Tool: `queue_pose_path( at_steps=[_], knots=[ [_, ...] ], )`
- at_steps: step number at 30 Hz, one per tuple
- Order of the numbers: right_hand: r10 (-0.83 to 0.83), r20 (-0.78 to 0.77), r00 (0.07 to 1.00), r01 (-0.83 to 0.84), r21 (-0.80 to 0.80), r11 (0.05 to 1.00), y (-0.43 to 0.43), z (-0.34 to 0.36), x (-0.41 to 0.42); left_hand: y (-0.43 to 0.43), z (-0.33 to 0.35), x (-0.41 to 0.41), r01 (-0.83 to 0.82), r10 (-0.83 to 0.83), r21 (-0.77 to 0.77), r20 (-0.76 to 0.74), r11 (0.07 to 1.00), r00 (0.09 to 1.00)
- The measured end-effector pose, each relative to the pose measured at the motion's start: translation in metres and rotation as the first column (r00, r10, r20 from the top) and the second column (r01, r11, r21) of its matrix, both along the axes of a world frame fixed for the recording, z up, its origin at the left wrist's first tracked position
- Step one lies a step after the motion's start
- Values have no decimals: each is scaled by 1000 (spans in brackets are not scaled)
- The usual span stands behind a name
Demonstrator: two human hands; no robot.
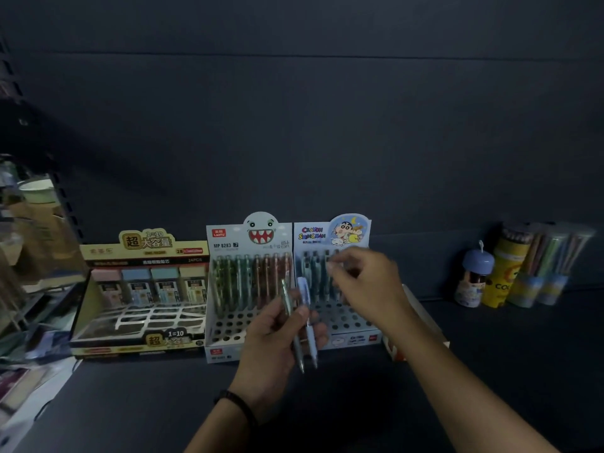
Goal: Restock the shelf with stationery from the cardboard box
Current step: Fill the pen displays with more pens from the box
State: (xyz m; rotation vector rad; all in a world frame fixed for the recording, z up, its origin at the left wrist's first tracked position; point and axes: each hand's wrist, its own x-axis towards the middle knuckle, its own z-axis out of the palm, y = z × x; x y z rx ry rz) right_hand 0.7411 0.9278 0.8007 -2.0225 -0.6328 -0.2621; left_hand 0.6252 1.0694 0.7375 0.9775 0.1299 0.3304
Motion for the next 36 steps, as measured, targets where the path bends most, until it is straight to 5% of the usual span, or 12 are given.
queue_pose_path(
  at_steps=[5,10,15,20,28,36],
  knots=[
    [253,-200,947,-232,120,965,-21,9,-23,-11,9,10,13,-21,264,25,965,999],
    [176,-188,966,-125,251,960,-35,12,-13,-23,11,19,-3,-28,340,84,940,996],
    [-74,-59,996,92,414,906,-46,14,6,-10,0,20,-4,13,271,-32,962,999],
    [-217,167,962,167,270,948,-37,1,28,0,-2,18,88,-86,21,-80,996,993],
    [-189,237,953,168,105,980,-25,-17,43,9,3,3,52,-54,176,8,983,998],
    [-222,267,938,219,40,975,-19,-16,47,13,5,-6,65,-65,128,-7,990,998]
  ],
)
